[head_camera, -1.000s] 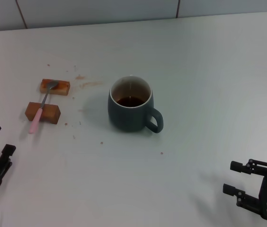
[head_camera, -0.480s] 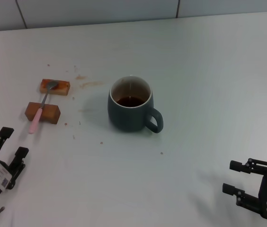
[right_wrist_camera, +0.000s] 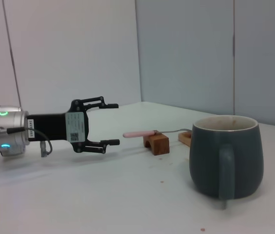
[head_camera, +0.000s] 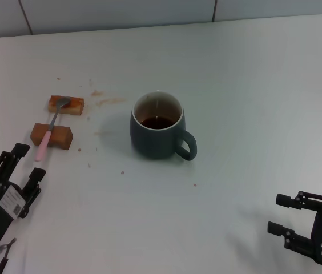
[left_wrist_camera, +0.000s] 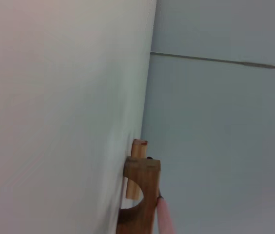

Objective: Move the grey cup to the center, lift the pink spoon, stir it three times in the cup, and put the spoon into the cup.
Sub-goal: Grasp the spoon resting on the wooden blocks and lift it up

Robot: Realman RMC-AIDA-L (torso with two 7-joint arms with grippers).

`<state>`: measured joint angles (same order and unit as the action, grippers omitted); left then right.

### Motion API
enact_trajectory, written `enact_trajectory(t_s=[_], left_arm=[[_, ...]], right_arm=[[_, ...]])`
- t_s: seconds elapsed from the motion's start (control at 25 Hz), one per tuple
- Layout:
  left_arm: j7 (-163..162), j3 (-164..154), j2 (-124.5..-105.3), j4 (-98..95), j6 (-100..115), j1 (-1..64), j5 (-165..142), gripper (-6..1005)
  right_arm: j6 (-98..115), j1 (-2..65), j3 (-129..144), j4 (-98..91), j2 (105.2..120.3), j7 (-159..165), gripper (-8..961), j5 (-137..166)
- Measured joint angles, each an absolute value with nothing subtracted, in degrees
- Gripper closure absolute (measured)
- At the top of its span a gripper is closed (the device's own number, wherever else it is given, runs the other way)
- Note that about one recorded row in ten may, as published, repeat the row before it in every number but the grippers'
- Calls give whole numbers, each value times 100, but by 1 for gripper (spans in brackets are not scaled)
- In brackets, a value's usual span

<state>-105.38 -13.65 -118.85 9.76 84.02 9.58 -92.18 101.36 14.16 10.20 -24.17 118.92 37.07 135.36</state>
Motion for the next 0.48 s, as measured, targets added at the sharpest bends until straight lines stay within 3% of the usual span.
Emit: enact_trajectory(t_s=[0.48], left_arm=[[-10342, -1266, -11910, 1049, 8187, 1122, -9175, 246]], right_arm=[[10186, 1431, 1020, -2417, 11892, 3745, 410, 13536]])
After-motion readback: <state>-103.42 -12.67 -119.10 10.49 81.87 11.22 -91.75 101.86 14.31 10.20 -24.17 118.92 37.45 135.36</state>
